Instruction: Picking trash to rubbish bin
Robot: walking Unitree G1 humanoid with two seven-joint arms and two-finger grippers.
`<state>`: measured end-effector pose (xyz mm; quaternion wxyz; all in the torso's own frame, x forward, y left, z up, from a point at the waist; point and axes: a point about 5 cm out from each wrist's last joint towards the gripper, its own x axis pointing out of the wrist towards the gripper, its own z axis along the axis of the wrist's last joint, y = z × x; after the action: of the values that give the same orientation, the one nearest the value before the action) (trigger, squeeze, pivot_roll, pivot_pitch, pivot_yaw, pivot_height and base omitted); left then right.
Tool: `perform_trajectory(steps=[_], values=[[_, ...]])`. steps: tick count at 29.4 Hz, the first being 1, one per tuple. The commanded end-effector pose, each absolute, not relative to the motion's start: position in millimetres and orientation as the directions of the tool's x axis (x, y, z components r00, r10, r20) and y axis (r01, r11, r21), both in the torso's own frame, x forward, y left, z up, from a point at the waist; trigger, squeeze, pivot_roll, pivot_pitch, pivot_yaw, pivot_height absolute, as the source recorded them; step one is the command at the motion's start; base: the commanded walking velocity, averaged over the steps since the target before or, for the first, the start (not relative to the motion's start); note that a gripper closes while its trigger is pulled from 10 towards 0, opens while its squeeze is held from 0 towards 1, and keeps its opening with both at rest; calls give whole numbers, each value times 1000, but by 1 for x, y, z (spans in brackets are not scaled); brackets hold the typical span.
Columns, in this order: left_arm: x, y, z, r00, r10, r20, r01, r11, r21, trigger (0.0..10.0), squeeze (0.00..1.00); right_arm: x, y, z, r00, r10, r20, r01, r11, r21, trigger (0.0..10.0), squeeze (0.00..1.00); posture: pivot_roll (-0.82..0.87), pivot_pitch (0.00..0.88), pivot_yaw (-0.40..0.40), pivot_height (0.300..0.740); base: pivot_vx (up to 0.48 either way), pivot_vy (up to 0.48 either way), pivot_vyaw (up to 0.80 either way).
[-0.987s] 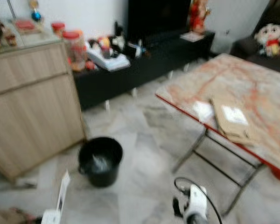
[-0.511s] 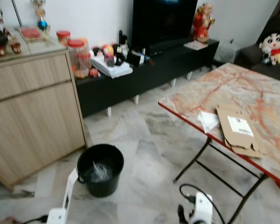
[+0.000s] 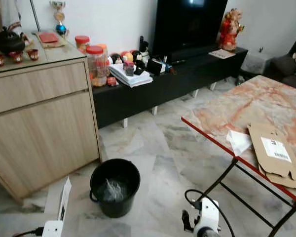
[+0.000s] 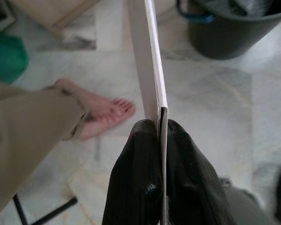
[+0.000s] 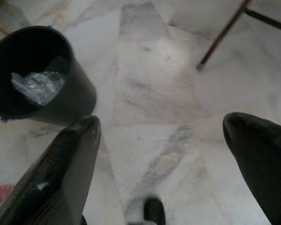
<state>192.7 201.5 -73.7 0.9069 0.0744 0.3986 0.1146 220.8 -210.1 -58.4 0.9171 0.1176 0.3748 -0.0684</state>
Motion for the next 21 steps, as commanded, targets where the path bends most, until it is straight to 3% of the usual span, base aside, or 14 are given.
perform_trajectory(steps=[1, 21], values=[[193, 193, -75, 660, 245, -710, -126, 968, 217, 10000, 0, 221, -221, -56, 719, -67, -692, 237, 959, 153, 10000, 0, -22, 27, -70, 740, 281, 0, 0], [198, 194, -72, 681, 243, -691, -117, 967, 225, 10000, 0, 223, -223, -54, 729, -62, -682, 226, 962, 155, 10000, 0, -19, 0, -69, 740, 293, 0, 0]])
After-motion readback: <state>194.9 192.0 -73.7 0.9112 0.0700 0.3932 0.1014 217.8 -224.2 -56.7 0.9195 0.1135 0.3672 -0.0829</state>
